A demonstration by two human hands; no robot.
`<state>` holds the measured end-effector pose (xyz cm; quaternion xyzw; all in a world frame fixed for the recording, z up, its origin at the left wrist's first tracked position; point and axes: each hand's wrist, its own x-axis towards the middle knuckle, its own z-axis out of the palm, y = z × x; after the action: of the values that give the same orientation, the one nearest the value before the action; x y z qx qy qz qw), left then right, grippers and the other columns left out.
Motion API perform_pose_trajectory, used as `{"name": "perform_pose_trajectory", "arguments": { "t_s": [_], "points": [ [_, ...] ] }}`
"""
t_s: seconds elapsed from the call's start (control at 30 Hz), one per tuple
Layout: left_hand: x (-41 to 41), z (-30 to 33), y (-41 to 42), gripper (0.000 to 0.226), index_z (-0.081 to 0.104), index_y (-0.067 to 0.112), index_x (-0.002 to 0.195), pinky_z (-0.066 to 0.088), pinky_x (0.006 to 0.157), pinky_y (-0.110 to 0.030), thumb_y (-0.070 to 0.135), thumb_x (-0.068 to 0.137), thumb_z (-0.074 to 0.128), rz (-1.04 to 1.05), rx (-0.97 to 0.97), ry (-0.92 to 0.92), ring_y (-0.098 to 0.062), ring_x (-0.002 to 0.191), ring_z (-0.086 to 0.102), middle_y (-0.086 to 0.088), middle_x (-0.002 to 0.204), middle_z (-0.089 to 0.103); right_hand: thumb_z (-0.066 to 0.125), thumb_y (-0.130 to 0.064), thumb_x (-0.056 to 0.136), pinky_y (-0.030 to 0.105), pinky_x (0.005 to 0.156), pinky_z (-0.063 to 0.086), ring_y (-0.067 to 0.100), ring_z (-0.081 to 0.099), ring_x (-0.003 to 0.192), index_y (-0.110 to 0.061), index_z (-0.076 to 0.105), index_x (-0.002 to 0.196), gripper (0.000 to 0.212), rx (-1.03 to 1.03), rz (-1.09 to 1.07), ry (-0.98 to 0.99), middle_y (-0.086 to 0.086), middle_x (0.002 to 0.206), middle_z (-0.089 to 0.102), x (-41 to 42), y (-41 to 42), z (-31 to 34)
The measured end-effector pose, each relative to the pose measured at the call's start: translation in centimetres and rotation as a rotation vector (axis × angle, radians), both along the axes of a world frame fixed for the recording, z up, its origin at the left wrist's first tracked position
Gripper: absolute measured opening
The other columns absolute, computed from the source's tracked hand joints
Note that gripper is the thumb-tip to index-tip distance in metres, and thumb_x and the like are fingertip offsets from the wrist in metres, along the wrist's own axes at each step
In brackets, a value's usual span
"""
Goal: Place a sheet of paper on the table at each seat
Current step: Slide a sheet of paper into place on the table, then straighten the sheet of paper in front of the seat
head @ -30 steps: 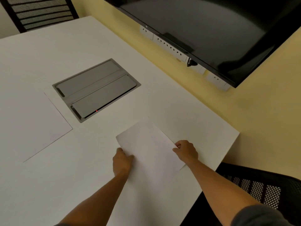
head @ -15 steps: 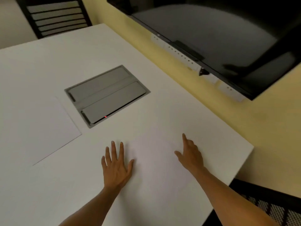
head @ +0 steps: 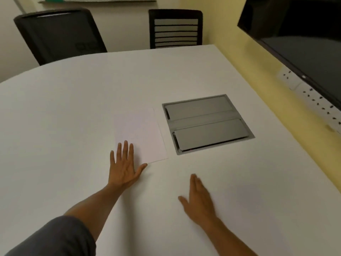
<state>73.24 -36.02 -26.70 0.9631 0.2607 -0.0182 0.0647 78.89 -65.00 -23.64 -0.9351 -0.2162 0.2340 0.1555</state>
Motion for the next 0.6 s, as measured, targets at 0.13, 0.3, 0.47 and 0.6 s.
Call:
{"name": "perform_pose_trajectory", "arguments": {
  "t_s": [0.13,0.3,0.47,0.6],
  "points": [
    [0.3,-1.7,3.5,0.094,0.005,0.019,0.158,0.009,0.121,-0.056,0.081,0.087,0.008,0.027,-0.04,-0.036,-0.033,0.153,0.002,-0.01,0.167,0.003,0.044,-0.049,0.1,0.032,0.122,0.007,0.021,0.001,0.154,-0.009,-0.014,0.156,0.089,0.002,0.04,0.061,0.008,0.167,-0.007,0.2,6.7,-0.6],
    [-0.3,-3.9,4.4,0.087,0.009,0.023,0.158,0.008,0.12,-0.059,0.073,0.088,-0.005,-0.017,-0.071,-0.024,-0.037,0.153,0.002,-0.011,0.166,0.005,0.043,-0.052,0.099,0.038,0.124,0.001,0.023,-0.009,0.153,-0.007,-0.022,0.152,0.095,-0.018,0.057,0.075,0.01,0.166,-0.015,1.0,13.5,-1.1],
    [-0.5,-5.2,4.7,0.076,0.018,0.022,0.158,0.001,0.121,-0.059,0.064,0.096,0.008,-0.051,-0.042,-0.044,-0.031,0.154,0.002,-0.008,0.167,0.008,0.035,-0.061,0.097,0.049,0.122,-0.01,0.033,-0.026,0.149,-0.003,-0.021,0.152,0.098,-0.108,-0.043,-0.028,0.016,0.164,-0.019,1.8,17.8,-3.1],
    [-0.5,-5.3,4.8,0.072,0.017,0.022,0.157,0.001,0.121,-0.059,0.062,0.098,0.013,-0.041,-0.056,-0.077,-0.03,0.154,0.002,-0.009,0.167,0.008,0.036,-0.062,0.097,0.051,0.12,-0.011,0.032,-0.022,0.15,-0.002,-0.017,0.153,0.098,-0.077,-0.061,-0.115,0.015,0.166,-0.011,1.6,19.2,-4.1]
  ]
}}
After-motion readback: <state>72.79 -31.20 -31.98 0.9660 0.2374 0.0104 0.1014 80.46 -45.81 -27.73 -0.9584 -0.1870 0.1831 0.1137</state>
